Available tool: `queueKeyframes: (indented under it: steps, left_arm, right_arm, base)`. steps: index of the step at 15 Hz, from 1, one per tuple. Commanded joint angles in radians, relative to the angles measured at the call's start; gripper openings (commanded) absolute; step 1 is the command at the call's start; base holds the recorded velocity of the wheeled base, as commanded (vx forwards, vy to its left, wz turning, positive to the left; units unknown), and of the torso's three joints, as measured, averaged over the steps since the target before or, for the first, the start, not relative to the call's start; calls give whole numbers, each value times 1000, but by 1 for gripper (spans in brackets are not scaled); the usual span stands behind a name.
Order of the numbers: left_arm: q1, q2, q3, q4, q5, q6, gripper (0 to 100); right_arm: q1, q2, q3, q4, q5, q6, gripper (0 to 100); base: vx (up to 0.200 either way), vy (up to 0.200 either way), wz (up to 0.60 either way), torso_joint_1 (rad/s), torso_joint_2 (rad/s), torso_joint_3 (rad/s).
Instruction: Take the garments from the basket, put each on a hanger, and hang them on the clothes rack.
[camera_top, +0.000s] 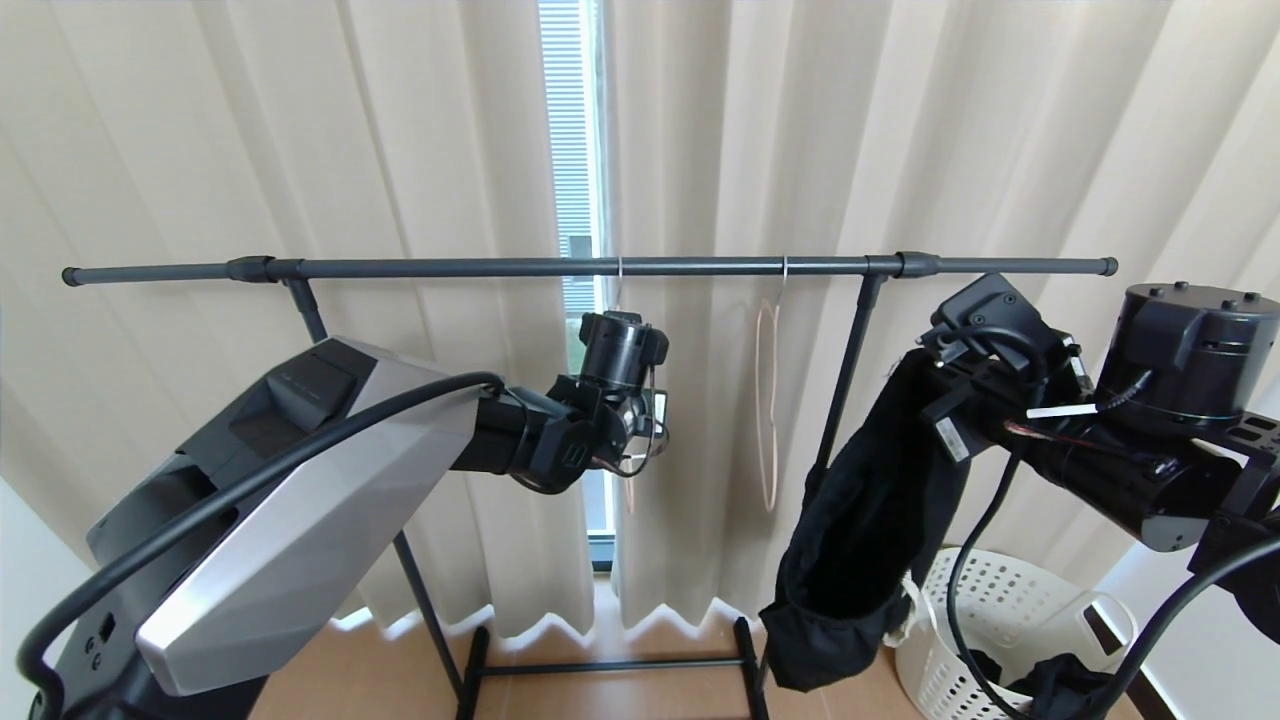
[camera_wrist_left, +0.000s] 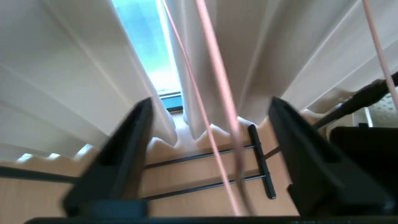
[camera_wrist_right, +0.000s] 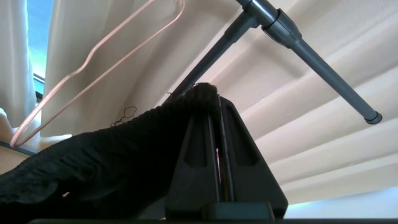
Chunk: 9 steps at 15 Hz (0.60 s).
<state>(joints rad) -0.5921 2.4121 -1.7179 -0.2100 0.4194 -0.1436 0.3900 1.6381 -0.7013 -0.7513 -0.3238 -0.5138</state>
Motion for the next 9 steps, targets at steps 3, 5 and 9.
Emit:
queueKeyframes:
  steps: [3, 5, 9]
  left_arm:
    - [0, -8, 12, 0, 1, -1, 0]
    - [3, -25, 38, 0, 2, -1, 0]
    - [31, -107, 86, -3, 2, 1, 0]
  right_arm:
    - [1, 2, 0, 0, 0, 0, 0]
    - [1, 2, 2, 0, 0, 0, 0]
    - [1, 2, 2, 0, 0, 0, 0]
  base:
    - [0, 0, 0, 0, 0, 0]
    - [0, 0, 0, 0, 0, 0]
    - [0, 0, 0, 0, 0, 0]
